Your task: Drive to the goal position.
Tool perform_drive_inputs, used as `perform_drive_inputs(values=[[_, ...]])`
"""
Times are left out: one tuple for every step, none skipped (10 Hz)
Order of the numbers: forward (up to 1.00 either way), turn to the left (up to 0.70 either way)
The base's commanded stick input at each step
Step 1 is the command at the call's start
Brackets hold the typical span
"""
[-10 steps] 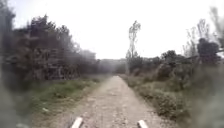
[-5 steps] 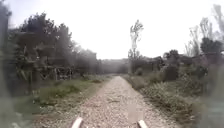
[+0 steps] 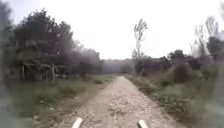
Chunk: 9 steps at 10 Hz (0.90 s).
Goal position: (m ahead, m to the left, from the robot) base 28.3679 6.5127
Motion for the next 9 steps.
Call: perform_drive_inputs(values=[[1.0, 0.0], [1.0, 0.0], [1.0, 0.0], [1.0, 0.0], [1.0, -0.4], [1.0, -0.17], [1.0, -0.02], [1.0, 0.0], [1.0, 0.0]])
